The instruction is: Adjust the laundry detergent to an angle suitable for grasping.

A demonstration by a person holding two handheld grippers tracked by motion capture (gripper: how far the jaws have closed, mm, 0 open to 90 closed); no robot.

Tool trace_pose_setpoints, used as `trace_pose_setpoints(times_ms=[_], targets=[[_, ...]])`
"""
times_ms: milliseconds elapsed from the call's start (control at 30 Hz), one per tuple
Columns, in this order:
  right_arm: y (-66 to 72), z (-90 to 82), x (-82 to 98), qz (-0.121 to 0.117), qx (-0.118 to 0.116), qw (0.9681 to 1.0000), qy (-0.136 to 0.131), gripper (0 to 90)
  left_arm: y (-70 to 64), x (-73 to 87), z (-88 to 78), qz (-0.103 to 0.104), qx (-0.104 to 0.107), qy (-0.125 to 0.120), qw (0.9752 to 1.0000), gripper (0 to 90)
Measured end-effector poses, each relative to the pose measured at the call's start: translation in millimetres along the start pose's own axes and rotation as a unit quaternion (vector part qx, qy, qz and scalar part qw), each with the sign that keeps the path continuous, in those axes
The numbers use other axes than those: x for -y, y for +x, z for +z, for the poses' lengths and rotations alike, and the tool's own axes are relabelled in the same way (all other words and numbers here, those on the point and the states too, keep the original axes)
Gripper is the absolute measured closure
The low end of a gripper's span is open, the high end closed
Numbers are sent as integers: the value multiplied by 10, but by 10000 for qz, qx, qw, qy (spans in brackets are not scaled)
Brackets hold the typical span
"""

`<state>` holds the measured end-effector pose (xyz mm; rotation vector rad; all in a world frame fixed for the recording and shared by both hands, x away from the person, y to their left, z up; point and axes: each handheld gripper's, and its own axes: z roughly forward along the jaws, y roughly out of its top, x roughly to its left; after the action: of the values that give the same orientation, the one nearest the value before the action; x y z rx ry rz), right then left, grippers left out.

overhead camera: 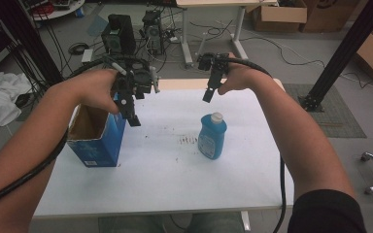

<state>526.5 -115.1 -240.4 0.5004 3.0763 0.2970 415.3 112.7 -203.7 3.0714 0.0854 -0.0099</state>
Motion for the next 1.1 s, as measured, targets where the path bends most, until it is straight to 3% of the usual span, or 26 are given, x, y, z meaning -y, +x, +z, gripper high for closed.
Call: trace_pose_setpoints(times_ms=[700,933,1100], targets=[[5,-38,51,101,41,9999,-85,0,-40,20,7,1,7,-30,10000,1],[-14,-13,36,124,64,9999,-29,0,-14,46,-76,-1,-111,6,9999,1],[27,-44,40,105,68,9999,-67,0,-69,38,-80,59,-74,-21,10000,1]])
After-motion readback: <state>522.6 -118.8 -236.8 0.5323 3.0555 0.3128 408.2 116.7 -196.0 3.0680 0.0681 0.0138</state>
